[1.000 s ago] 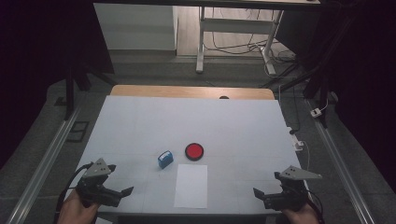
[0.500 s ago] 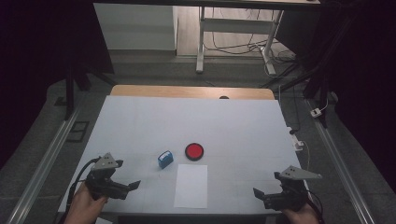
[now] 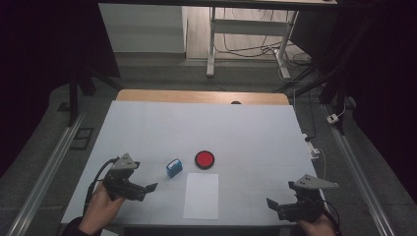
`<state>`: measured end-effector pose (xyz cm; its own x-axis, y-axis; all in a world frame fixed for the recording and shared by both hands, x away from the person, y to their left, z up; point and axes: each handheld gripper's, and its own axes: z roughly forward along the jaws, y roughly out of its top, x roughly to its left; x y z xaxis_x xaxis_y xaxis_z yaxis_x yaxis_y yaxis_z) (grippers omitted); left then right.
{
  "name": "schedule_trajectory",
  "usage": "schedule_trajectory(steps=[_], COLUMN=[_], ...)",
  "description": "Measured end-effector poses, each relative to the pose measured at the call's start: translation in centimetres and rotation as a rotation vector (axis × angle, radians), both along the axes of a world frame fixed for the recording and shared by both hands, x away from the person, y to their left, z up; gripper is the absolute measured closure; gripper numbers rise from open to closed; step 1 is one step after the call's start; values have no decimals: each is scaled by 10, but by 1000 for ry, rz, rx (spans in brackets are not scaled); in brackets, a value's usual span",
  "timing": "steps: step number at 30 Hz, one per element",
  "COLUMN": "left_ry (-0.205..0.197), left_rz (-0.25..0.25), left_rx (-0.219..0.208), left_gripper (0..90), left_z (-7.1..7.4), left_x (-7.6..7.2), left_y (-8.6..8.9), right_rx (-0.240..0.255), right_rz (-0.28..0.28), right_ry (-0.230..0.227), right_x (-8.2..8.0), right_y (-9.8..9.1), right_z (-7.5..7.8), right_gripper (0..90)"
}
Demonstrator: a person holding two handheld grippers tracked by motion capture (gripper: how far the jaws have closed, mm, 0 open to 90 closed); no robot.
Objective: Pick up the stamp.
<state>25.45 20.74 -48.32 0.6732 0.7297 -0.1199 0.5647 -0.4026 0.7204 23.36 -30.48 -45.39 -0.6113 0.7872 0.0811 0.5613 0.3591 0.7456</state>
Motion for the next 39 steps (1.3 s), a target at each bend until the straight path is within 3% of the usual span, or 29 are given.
schedule_trajectory(steps=[14, 20, 33, 39], left_ry=[-16, -1, 11, 9], left_rz=[-15, -17, -49, -64], left_rx=[21, 5, 29, 64], left_gripper=[0, 0, 0, 0], left_z=[-4, -6, -11, -14], left_x=[22, 31, 47, 53], left_y=[-17, -26, -44, -52], right_rx=[0, -4, -6, -6], right_rz=[3, 5, 12, 15], right_ry=[3, 7, 8, 8], right_x=[0, 0, 0, 0], right_y=[0, 1, 1, 1], right_z=[0, 0, 0, 0], right_gripper=[1, 1, 2, 1])
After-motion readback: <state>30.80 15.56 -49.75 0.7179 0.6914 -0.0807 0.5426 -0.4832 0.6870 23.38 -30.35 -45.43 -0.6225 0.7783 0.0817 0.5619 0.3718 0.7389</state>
